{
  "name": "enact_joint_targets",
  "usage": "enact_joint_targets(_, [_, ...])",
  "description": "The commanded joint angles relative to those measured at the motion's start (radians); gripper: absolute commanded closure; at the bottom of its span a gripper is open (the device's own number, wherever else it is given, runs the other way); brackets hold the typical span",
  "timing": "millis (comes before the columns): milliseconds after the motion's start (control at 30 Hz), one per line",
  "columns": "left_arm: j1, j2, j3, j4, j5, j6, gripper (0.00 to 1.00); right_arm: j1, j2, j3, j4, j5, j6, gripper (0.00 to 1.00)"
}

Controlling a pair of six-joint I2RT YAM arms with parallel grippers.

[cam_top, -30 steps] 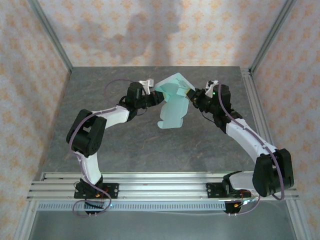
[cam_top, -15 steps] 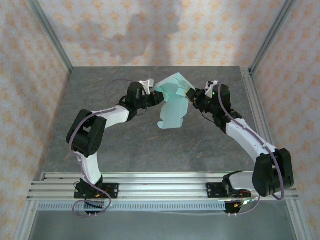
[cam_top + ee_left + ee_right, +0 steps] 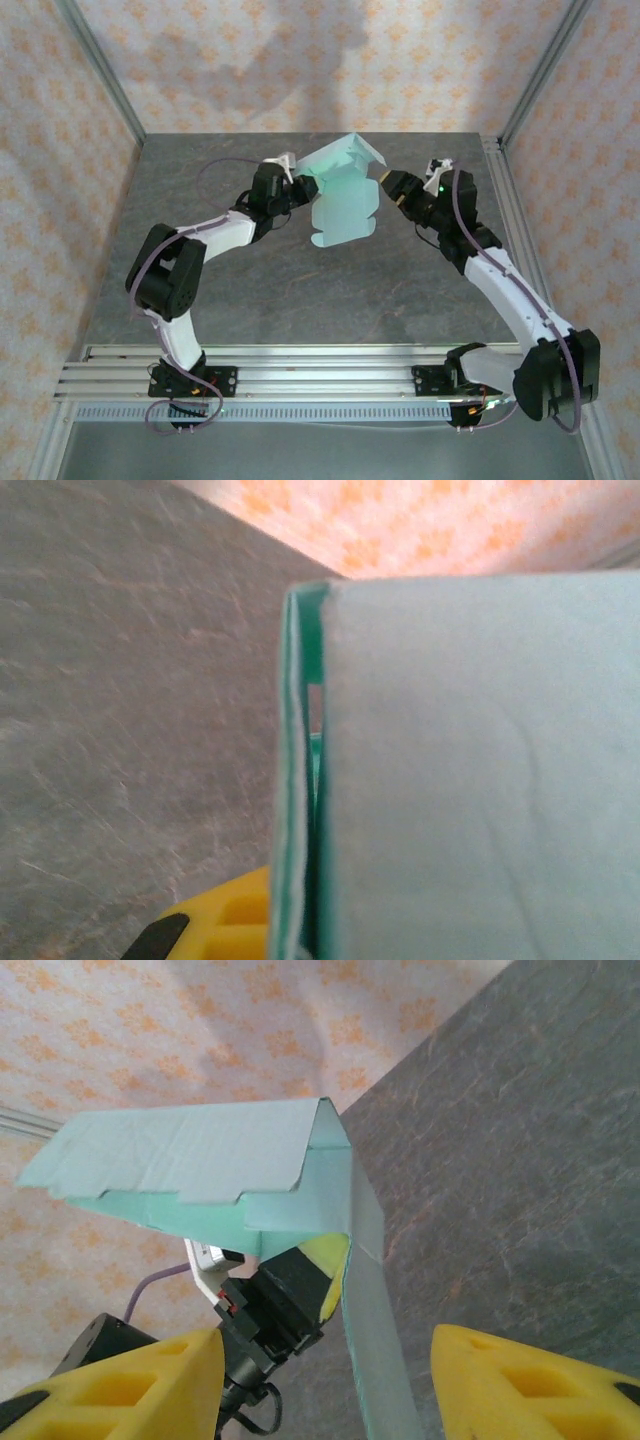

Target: Fold the paper box

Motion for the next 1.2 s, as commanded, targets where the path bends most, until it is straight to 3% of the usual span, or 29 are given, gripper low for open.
enact_joint_targets(0, [-0.017,-0.063,-0.026,-0.036,-0.232,0.011,1.00,0.021,-0.019,0.110,-0.160,0.097,-0.115,0.43])
enact_joint_targets(133, [-0.049,-0.102,-0.048,-0.060,-0.431,0.057,1.00,0.083,0.025,0.269,-0.319,0.200,-0.217,0.44])
enact_joint_targets(233, [-0.069,-0.116,-0.047,-0.075,-0.510,0.086,1.00,0.147,0.108,0.409,-0.406,0.264,-0.296,0.44])
enact_joint_targets(467, [-0.094,-0.147,-0.039,-0.124,-0.569,0.113,1.00,0.284,0.345,0.755,-0.602,0.391,-0.446,0.46])
enact_joint_targets(667, [-0.104,-0.158,-0.028,-0.157,-0.571,0.144,1.00,0.338,0.512,0.962,-0.697,0.467,-0.482,0.52])
enact_joint_targets(1167, [-0.105,-0.179,-0.019,-0.187,-0.559,0.181,1.00,0.341,0.629,0.995,-0.699,0.463,-0.435,0.61])
